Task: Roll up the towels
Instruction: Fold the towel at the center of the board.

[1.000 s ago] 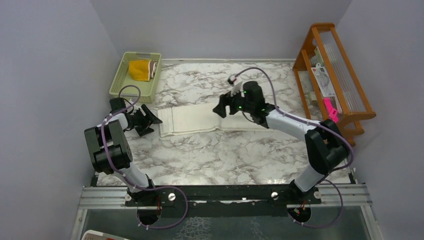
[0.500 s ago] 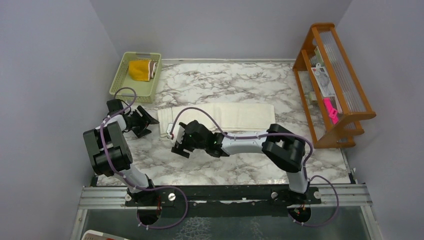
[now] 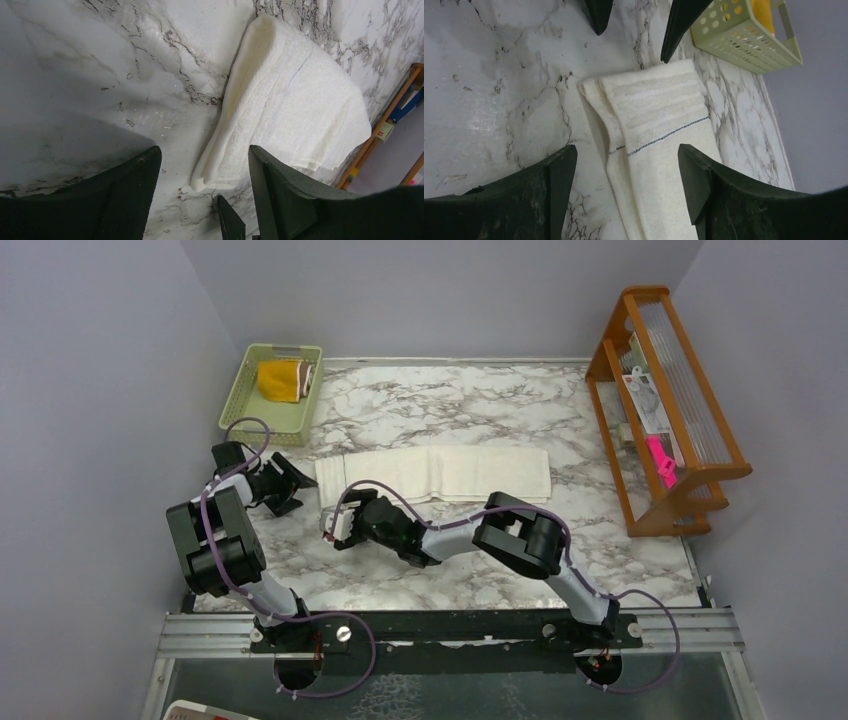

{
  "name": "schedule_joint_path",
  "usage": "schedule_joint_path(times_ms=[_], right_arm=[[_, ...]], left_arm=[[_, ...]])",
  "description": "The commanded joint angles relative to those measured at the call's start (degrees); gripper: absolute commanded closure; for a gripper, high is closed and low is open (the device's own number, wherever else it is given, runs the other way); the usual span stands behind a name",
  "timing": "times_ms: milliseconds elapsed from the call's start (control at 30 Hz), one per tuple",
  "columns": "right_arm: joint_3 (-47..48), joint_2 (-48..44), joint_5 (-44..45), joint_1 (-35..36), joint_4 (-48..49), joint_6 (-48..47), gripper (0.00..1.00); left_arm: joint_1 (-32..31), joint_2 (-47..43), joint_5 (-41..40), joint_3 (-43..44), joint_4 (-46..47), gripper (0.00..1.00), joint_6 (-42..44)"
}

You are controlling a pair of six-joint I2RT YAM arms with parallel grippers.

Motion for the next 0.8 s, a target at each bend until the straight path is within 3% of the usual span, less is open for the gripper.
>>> schedule_joint_path(times_ms=[0, 400, 533, 700, 767], right_arm=[[4.1, 4.0, 0.2, 0.6, 2.3, -5.5, 0.26], [12.9, 11.8, 1.4, 0.6, -1.8, -10.9, 0.32], [14.7, 12.8, 2.3, 0.6, -3.1, -10.7, 0.47], [14.9, 11.8, 2.1, 0.6, -3.7, -8.7, 0.58], [14.7, 11.0, 2.1, 0.6, -4.1, -7.3, 0.71]], left_arm=[[0.4, 0.4, -1.2, -2.5, -2.1, 0.32, -0.1], [0.4, 0.1, -0.4, -2.8, -1.6, 0.32, -0.6], [0.4, 0.3, -0.4, -2.8, -1.6, 0.32, -0.7], [0.4, 0.7, -0.4, -2.8, -1.5, 0.32, -0.9], [0.4, 0.5, -0.4, -2.8, -1.3, 0.32, -1.4]])
